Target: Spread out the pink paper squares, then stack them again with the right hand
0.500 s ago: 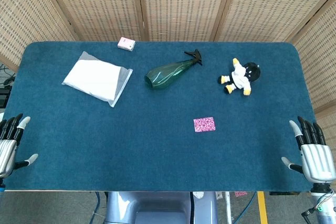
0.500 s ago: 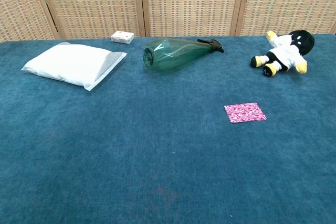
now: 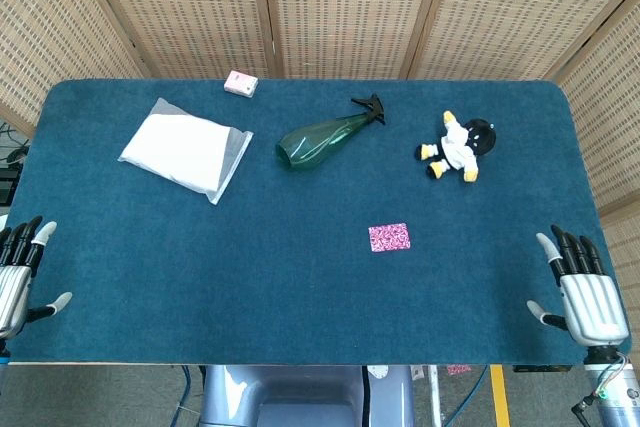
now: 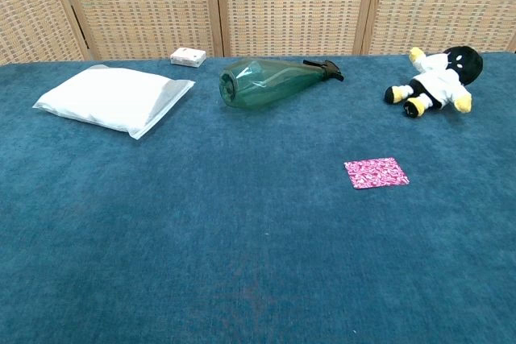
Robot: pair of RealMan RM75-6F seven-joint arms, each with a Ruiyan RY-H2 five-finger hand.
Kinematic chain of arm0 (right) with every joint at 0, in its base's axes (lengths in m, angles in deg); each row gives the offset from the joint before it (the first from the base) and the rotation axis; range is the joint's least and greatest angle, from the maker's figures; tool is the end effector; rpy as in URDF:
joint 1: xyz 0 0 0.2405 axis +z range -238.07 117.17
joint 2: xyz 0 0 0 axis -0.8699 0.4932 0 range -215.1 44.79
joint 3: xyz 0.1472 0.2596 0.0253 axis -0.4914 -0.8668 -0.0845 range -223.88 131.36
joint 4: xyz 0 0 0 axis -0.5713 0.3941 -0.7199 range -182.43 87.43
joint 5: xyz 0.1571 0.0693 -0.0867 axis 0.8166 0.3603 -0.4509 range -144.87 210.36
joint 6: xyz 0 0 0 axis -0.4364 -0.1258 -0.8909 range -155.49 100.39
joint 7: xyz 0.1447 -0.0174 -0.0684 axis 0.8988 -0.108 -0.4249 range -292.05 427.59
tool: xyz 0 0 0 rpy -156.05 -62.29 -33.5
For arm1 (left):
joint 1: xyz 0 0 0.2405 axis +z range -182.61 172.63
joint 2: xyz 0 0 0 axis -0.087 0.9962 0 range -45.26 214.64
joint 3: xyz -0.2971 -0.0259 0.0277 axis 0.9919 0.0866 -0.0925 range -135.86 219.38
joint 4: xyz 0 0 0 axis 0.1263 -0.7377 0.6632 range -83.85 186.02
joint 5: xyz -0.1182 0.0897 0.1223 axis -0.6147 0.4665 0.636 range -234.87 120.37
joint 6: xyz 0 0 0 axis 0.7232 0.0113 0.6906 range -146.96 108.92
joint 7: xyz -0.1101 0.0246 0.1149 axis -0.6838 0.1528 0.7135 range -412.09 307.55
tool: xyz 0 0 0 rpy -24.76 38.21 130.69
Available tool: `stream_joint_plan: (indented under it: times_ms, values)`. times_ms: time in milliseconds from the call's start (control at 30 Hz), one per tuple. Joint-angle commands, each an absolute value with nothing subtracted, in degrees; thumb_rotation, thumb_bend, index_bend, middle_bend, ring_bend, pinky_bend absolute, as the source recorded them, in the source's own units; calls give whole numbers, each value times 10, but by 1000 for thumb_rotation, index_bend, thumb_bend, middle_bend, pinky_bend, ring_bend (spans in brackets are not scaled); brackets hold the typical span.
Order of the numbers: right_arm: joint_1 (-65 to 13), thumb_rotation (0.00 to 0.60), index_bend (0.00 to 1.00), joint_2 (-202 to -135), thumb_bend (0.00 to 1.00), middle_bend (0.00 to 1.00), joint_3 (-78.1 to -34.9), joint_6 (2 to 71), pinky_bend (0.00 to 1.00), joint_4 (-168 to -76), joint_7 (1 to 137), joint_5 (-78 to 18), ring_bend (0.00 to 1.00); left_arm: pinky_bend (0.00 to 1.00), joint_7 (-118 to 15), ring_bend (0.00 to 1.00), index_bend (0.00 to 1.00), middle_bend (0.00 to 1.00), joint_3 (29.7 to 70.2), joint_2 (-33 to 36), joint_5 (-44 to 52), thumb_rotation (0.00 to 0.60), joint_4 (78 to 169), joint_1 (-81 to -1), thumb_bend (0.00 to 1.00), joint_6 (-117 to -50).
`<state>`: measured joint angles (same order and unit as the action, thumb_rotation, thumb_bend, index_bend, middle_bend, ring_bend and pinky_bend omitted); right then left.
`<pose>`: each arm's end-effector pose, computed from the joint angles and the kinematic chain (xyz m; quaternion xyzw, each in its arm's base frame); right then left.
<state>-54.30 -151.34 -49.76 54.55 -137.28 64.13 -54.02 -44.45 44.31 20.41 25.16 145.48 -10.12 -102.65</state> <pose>-0.3450 -0.2102 0.1785 0.6231 -0.3680 0.3654 0.5855 -0.3464 0.1997 0.1889 -0.6028 -0.3803 -0.3413 0.6127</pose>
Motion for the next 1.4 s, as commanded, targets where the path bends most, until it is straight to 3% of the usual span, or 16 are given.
stream_joint_plan:
  times_ms: [33,100,667,1100,1400]
  values:
    - [-519,600,3,-1517,883,0,-491,506,0,-1362,668,-550,0,0,-443,0,0,0,444,204,251,600,1455,-102,154,-1025]
    - [-499,600,18,-1522,998,2,-492,476,0,-1349,688,-553,0,0,-440,0,0,0,444,203,251,600,1455,-102,154,-1026]
    - [-359,600,63,-1590,1000,54,-499,280,33,-1256,696,-545,0,0,-425,0,0,0,444,200,250,600,1456,-102,154,-1028]
    - [-299,600,68,-1667,1000,67,-502,210,73,-1253,579,-507,0,0,-417,0,0,0,445,199,246,600,1456,-102,154,-1027]
    - [-287,600,68,-1685,1000,68,-501,199,74,-1261,543,-476,0,0,-417,0,0,0,444,201,244,600,1457,-103,154,-1024]
